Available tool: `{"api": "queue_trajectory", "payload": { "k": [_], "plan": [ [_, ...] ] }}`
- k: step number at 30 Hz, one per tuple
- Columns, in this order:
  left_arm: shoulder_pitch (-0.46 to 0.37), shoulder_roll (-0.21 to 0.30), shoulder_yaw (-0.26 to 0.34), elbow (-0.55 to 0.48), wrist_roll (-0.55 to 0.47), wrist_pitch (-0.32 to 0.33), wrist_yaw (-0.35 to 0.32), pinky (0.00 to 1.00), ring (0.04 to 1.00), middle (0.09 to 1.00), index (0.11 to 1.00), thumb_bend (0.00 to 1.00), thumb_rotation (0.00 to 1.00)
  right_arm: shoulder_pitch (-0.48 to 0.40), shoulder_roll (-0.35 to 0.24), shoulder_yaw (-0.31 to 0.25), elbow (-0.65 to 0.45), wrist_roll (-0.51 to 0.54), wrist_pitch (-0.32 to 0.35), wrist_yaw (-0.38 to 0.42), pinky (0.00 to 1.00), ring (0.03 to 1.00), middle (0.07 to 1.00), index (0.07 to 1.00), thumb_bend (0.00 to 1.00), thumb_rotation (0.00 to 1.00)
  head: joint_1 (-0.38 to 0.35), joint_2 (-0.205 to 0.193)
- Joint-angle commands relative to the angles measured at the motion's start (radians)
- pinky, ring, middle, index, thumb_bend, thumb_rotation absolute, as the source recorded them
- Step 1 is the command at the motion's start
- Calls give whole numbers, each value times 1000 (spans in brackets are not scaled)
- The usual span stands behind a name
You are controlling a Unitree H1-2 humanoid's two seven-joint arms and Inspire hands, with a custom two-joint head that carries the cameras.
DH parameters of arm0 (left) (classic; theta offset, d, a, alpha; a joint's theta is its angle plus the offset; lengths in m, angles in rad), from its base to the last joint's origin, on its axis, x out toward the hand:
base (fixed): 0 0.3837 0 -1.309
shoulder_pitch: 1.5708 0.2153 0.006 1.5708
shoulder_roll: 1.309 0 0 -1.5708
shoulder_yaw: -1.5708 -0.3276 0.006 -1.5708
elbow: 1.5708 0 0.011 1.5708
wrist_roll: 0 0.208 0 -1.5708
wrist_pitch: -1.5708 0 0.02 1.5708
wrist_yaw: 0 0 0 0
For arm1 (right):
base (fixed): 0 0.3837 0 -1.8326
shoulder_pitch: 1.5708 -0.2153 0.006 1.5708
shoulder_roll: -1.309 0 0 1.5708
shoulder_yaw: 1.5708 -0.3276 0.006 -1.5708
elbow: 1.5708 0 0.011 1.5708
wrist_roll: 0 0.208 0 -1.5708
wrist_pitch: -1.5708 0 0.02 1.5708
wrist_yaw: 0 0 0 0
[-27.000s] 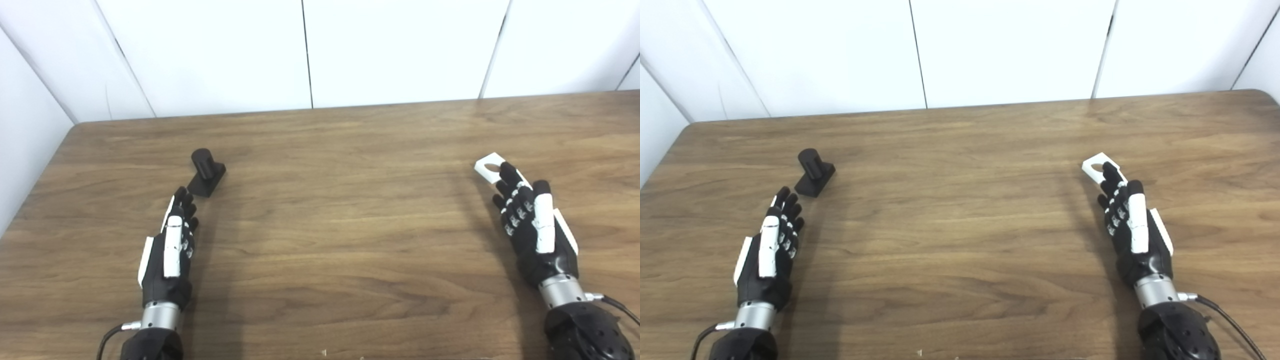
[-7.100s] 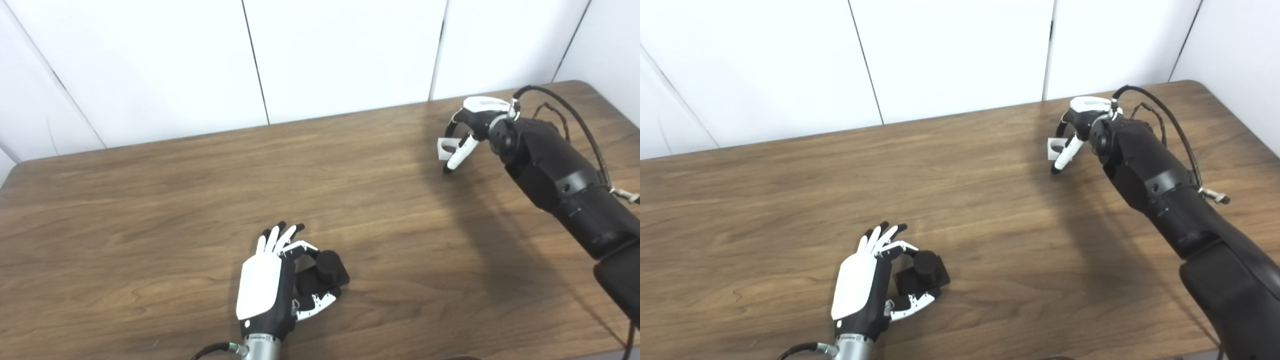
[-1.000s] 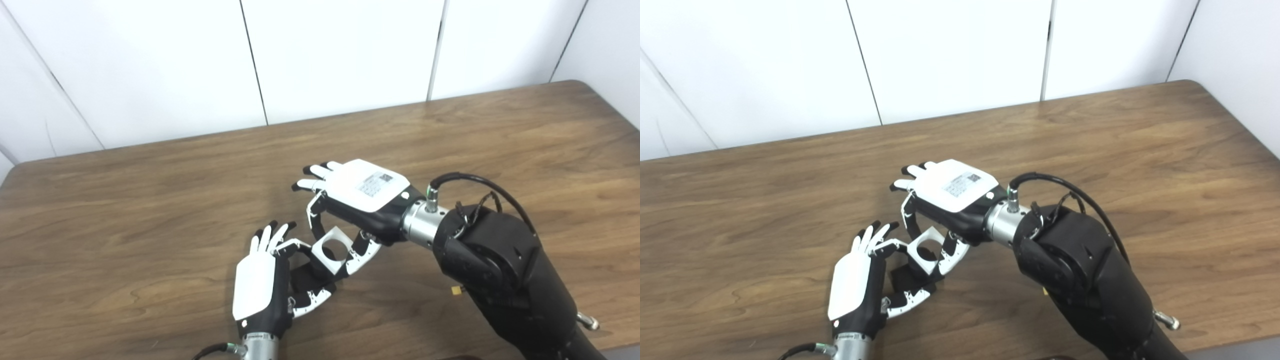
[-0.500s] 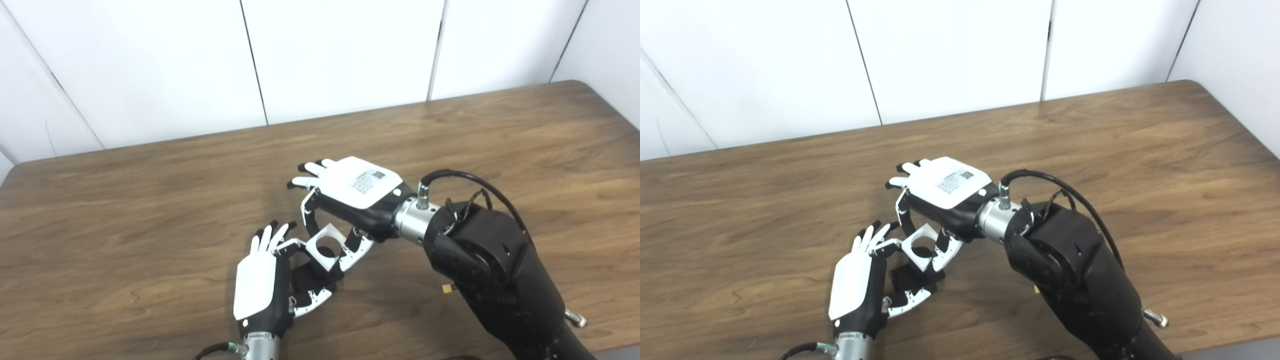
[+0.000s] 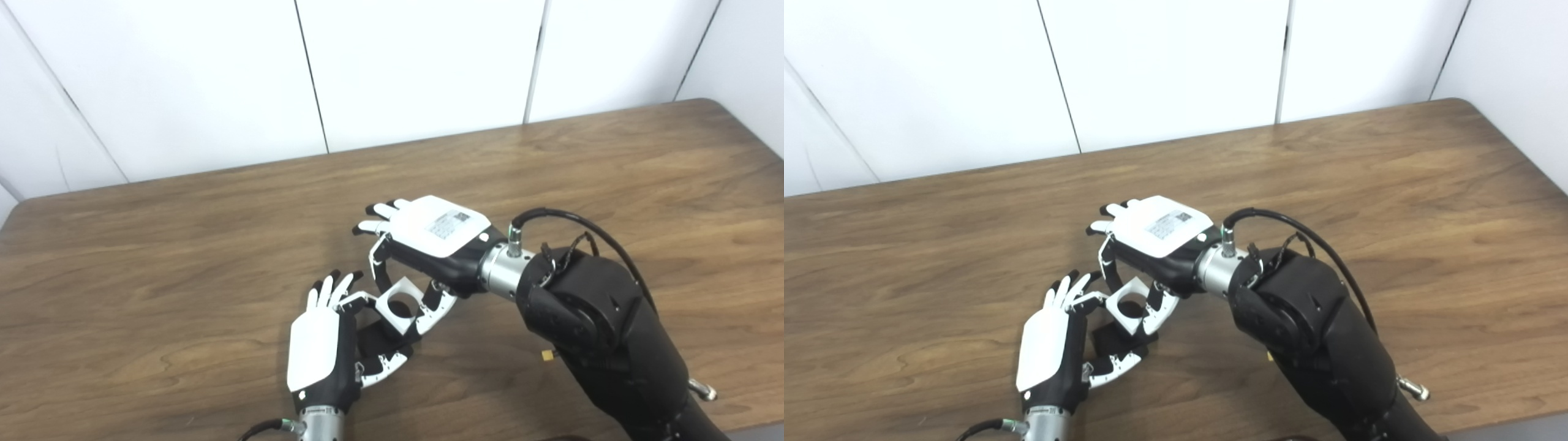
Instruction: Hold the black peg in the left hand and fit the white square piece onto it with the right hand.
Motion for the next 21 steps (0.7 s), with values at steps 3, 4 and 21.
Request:
{"api": "queue_trajectory", "payload": {
  "k": [3, 4, 21],
  "plan": [
    [52, -68, -23, 32, 16, 1, 21, 1000, 973, 894, 490, 516, 78, -17, 15, -5, -16, 5, -13, -10, 1000, 1000, 943, 489, 525, 149, 0, 4],
    [53, -67, -24, 30, 18, 3, 18, 1000, 974, 894, 490, 516, 78, -14, 15, -5, -16, 7, -14, -14, 1000, 1000, 943, 488, 525, 149, 1, 5],
    [57, -69, -41, 25, 30, 9, 12, 1000, 965, 892, 490, 516, 82, 12, 30, 8, 2, 6, -32, -41, 1000, 1000, 935, 488, 525, 150, 3, 11]
  ]
}}
